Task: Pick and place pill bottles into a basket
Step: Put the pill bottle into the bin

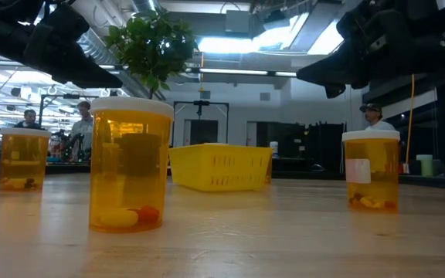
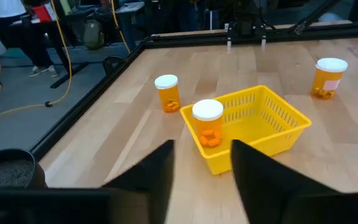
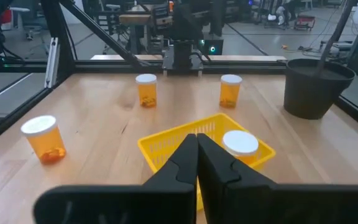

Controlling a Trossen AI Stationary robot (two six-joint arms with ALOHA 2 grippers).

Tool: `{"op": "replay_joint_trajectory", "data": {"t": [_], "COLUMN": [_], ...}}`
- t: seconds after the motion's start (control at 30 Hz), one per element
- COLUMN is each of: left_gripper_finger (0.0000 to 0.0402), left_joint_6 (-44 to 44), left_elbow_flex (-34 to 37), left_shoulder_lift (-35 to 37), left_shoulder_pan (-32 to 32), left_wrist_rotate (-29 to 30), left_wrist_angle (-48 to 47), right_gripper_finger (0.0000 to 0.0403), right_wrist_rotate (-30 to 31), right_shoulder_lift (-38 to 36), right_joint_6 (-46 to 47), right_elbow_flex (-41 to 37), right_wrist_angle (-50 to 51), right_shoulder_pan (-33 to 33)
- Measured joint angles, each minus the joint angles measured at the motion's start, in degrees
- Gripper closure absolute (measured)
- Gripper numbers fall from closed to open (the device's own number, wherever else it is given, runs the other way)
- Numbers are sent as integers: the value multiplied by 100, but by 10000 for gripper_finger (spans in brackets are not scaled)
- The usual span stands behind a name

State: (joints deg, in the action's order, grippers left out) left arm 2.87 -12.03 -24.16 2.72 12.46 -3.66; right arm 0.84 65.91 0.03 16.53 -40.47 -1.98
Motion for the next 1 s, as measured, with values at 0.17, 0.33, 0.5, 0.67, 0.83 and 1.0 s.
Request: {"op": "replay_joint_trajectory", "data": {"t": [0.17,0.33,0.5,0.67,0.83,1.0], "left_gripper_finger": [155,125,125,124,123,123], "left_joint_6": [-7,133,-59,-300,-1389,-1867], "left_elbow_flex": [-1,0,0,3,2,231], "left_shoulder_lift": [0,0,2,-3,0,-44], "left_shoulder_pan": [0,0,0,0,2,0], "left_wrist_rotate": [266,311,256,444,1038,1078], "left_wrist_angle": [0,0,-204,-736,-1507,-1728], "right_gripper_finger": [387,383,383,383,383,383], "right_wrist_rotate": [-2,0,0,0,0,0], "right_shoulder_lift": [4,4,7,9,9,9], "right_joint_6": [157,146,144,220,275,269], "right_elbow_flex": [2,2,2,2,2,2], "right_wrist_angle": [7,7,15,128,129,134], "right_shoulder_pan": [0,0,0,0,0,0]}}
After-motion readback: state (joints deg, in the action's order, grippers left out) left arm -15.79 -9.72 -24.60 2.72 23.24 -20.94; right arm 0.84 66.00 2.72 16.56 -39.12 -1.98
